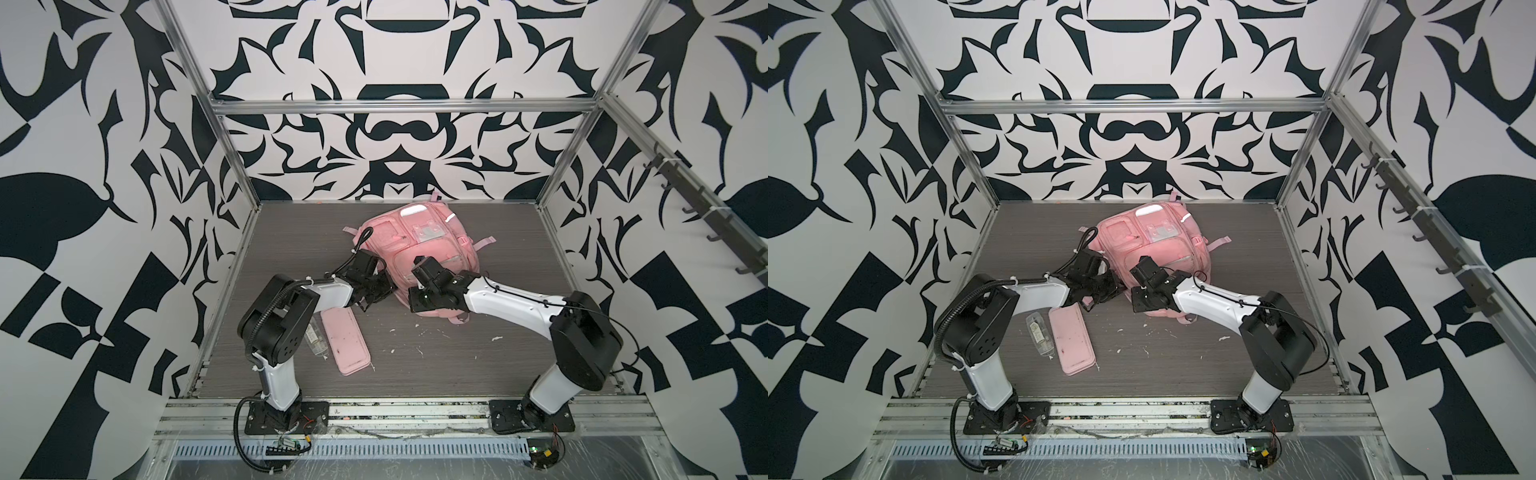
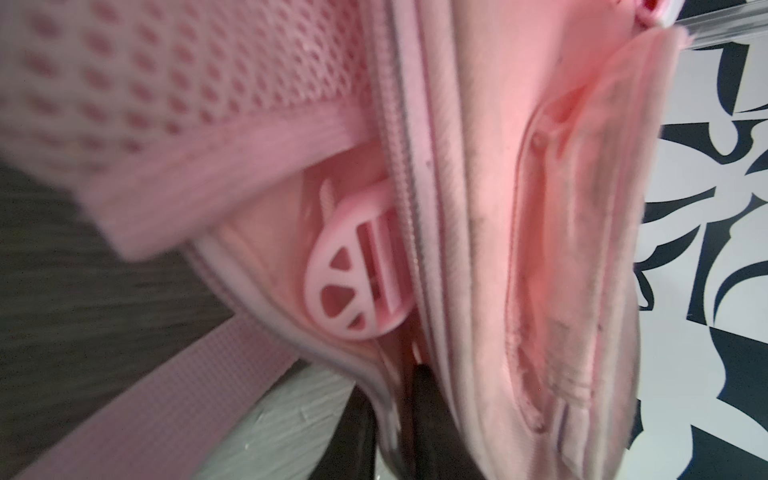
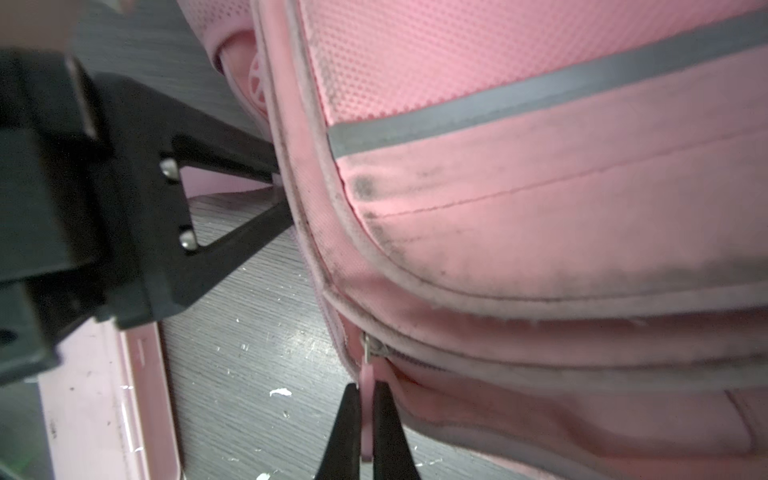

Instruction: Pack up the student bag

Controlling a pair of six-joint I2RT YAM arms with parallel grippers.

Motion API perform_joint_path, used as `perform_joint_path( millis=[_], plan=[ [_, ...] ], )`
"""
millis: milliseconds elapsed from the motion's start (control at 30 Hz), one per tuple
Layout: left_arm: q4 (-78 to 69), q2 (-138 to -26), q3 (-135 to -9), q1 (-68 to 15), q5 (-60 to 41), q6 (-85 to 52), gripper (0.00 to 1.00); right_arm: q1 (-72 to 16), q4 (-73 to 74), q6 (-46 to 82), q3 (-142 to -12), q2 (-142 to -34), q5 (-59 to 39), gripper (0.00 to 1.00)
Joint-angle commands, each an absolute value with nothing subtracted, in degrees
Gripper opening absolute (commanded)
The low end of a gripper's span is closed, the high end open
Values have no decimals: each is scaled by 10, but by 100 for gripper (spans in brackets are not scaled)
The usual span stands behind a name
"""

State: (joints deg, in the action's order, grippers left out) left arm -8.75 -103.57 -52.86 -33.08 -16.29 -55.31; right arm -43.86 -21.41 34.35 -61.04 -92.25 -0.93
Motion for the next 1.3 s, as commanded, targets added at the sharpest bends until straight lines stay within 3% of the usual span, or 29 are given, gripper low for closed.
perform_joint_path(
  millis=[0, 200, 467, 1033, 1267],
  plan=[
    [-75, -1010, -518, -337, -187, -531, 28, -422, -185, 340, -594, -861, -14, 0],
    [-60, -974, -506, -325, -173, -502, 52, -379, -210, 333, -548, -789, -12, 0],
    [-19, -962, -546, -312, -163, -461, 55, -319, -247, 314, -507, -720, -15, 0],
    [-9, -1078, -617, -254, -184, -456, 51, -264, -273, 297, -481, -674, -28, 0],
    [-35, -1092, -608, -254, -202, -472, 30, -264, -261, 303, -483, -699, -45, 0]
  ],
)
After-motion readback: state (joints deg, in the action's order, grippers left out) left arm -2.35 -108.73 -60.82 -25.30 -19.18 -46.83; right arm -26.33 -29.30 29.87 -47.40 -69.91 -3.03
